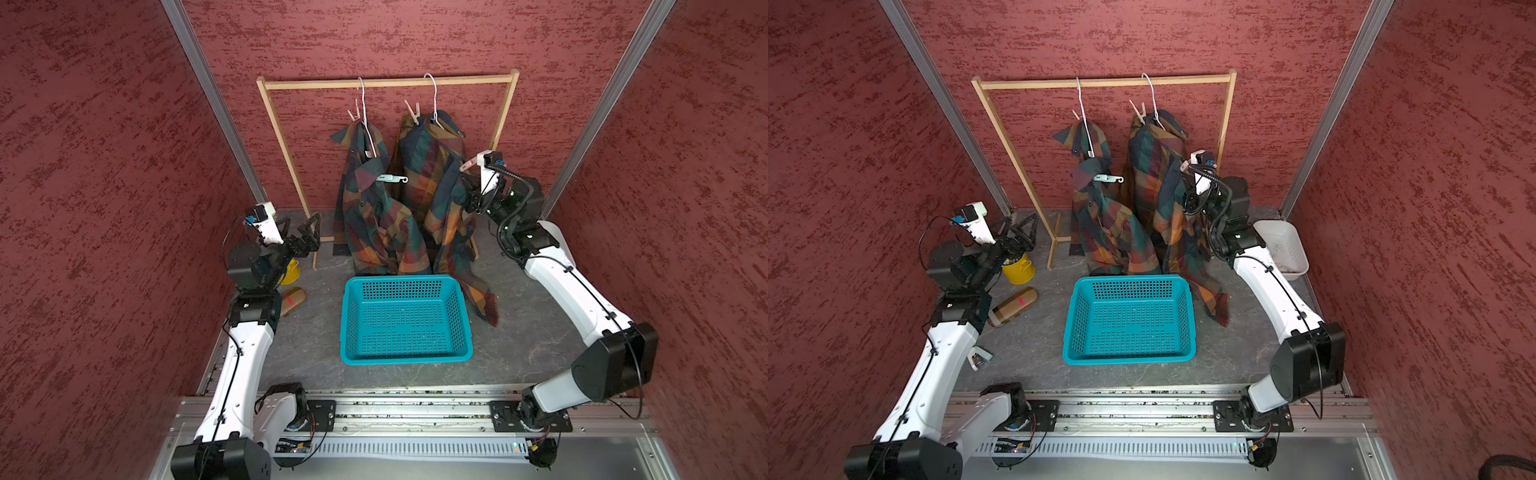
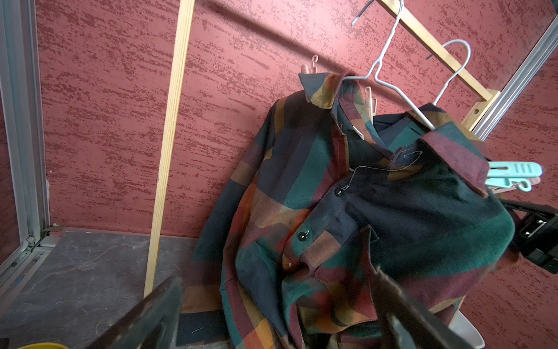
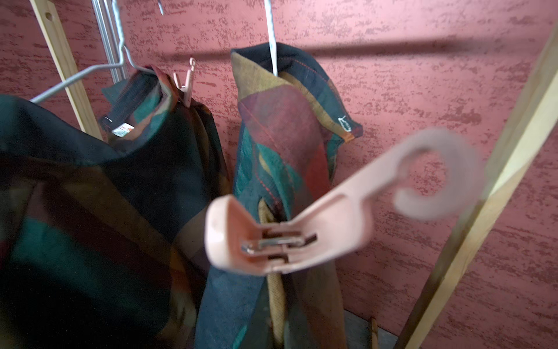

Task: Remove the clothespins securing long-sleeve shirts to the hanger
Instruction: Pick up the hanger from the clothesline.

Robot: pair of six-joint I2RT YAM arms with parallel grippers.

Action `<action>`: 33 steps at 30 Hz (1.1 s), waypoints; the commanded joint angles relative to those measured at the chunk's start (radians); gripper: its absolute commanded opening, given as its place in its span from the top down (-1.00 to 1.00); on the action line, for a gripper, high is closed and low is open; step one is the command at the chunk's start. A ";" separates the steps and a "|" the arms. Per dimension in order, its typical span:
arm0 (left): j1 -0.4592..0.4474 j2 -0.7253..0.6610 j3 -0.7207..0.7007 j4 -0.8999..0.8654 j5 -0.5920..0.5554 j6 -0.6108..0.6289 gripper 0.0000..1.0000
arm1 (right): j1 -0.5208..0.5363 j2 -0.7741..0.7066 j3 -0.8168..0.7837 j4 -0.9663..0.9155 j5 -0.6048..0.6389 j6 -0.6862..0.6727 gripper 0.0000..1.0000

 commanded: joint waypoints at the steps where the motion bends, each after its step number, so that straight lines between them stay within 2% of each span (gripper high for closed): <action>1: 0.009 0.025 0.020 0.023 0.028 -0.012 -0.99 | 0.005 -0.085 0.003 0.089 -0.025 0.024 1.00; 7: 0.009 0.044 0.022 0.051 0.054 -0.023 -0.99 | 0.005 -0.126 -0.018 0.053 0.007 0.029 1.00; 10: 0.010 0.046 0.029 0.067 0.103 -0.025 -0.99 | 0.002 -0.175 -0.057 0.026 0.031 0.035 1.00; 13: 0.006 0.050 0.039 0.103 0.236 -0.021 -0.99 | -0.002 -0.244 -0.129 0.019 0.064 0.052 1.00; 15: -0.011 0.054 0.045 0.141 0.369 -0.016 -0.99 | -0.007 -0.298 -0.183 0.019 0.088 0.067 1.00; 18: -0.086 0.064 0.078 0.088 0.467 0.049 -0.99 | -0.024 -0.359 -0.227 -0.006 0.111 0.089 1.00; 21: -0.183 0.074 0.130 -0.054 0.493 0.165 -1.00 | -0.063 -0.403 -0.242 -0.048 0.077 0.129 1.00; 24: -0.254 0.078 0.142 -0.091 0.529 0.195 -0.99 | -0.085 -0.429 -0.245 -0.105 0.097 0.139 1.00; 27: -0.314 0.076 0.157 -0.152 0.528 0.239 -1.00 | -0.113 -0.455 -0.250 -0.144 0.101 0.149 1.00; 30: -0.378 0.094 0.155 -0.133 0.509 0.240 -0.99 | -0.128 -0.482 -0.256 -0.130 0.052 0.149 1.00; 33: -0.460 0.141 0.157 -0.092 0.481 0.232 -1.00 | -0.130 -0.469 -0.190 -0.138 -0.027 0.111 1.00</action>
